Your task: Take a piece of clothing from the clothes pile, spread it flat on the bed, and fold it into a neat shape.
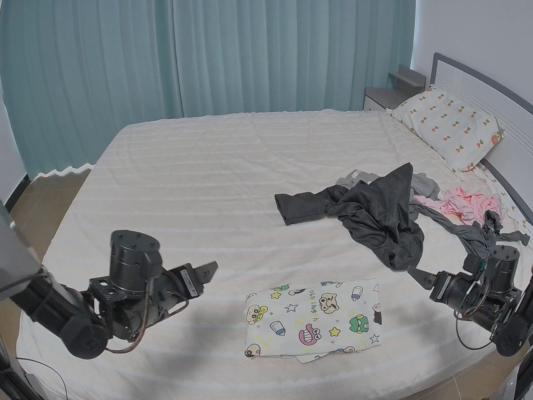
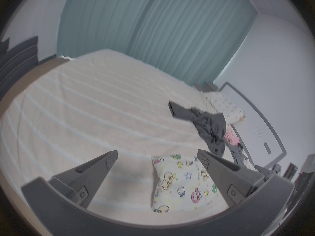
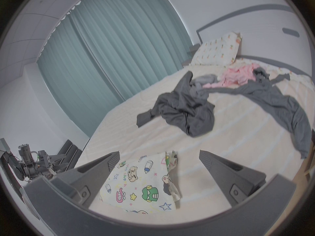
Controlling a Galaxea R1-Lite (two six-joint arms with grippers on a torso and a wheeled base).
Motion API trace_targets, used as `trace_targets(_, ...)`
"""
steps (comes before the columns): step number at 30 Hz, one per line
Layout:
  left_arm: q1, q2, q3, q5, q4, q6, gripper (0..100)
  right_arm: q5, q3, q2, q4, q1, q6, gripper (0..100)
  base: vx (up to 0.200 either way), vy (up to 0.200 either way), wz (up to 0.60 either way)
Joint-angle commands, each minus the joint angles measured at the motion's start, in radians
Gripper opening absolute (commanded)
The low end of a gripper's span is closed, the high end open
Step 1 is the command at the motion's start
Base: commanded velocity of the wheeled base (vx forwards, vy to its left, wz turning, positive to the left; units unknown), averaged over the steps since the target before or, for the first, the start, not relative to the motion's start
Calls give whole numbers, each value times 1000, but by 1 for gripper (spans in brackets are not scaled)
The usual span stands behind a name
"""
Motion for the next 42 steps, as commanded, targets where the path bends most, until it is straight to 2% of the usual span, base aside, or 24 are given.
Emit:
trace_targets(1,-28,-471,99,297,109,106,100,-38,20,-662,374,-12,-115,100,0,0,0)
trace_targets(3,-47,-551,102,315,147,108,100,-38,15,-752,460,-12,-127,100,0,0,0)
trace_targets(5,-53,-749,94,369,353,111,100,-40,1,-956,680,-13,-144,100,0,0,0)
trace_targets(6,-53,-758,94,373,367,111,100,-40,1,-967,693,-13,-146,100,0,0,0)
trace_targets(7,-45,-858,85,418,506,111,100,-44,-25,-1099,837,-13,-151,100,0,0,0)
trace_targets(8,-45,-858,85,418,506,111,100,-44,-25,-1099,837,-13,-151,100,0,0,0)
trace_targets(9,-17,-944,82,452,607,111,100,-49,-76,-1244,1026,-18,-175,100,0,0,0)
trace_targets(11,21,-990,82,467,644,115,100,-50,-117,-1326,1156,-33,-193,100,0,0,0)
trace_targets(12,73,-1045,82,496,669,149,100,-47,-166,-1415,1302,-65,-215,100,0,0,0)
trace_targets(15,159,-1171,86,533,678,283,100,-43,-229,-1539,1483,-107,-264,100,0,0,0)
trace_targets(16,159,-1171,86,533,678,283,100,-43,-229,-1539,1483,-107,-264,100,0,0,0)
trace_targets(18,280,-1321,88,530,689,427,100,-46,-235,-1653,1539,-105,-338,100,0,0,0)
trace_targets(20,357,-1418,89,525,718,510,100,-50,-226,-1702,1538,-110,-385,100,0,0,0)
trace_targets(21,366,-1433,91,525,724,520,100,-52,-226,-1703,1536,-111,-388,100,0,0,0)
trace_targets(24,437,-1596,91,524,819,615,100,-52,-221,-1763,1544,-183,-447,100,0,0,0)
trace_targets(26,449,-1631,91,524,839,631,100,-53,-214,-1778,1547,-191,-460,100,0,0,0)
trace_targets(27,489,-1689,92,522,873,652,100,-59,-175,-1798,1535,-187,-511,100,0,0,0)
trace_targets(29,532,-1723,92,521,894,662,100,-59,-143,-1798,1516,-187,-545,100,0,0,0)
trace_targets(34,546,-1752,94,519,900,668,100,-93,-8,-1798,1412,-187,-551,100,0,0,0)
trace_targets(35,542,-1763,123,513,903,672,100,-95,20,-1798,1338,-187,-537,100,0,0,0)
trace_targets(36,542,-1764,155,501,899,674,100,-92,20,-1798,1358,-187,-526,100,0,0,0)
trace_targets(38,542,-1764,191,445,896,675,100,-90,15,-1798,1381,-188,-497,100,0,0,0)
trace_targets(40,542,-1764,235,281,880,672,100,-81,12,-1798,1391,-187,-457,100,0,0,0)
trace_targets(42,542,-1764,283,114,845,672,100,-38,18,-1798,1403,-187,-439,100,0,0,0)
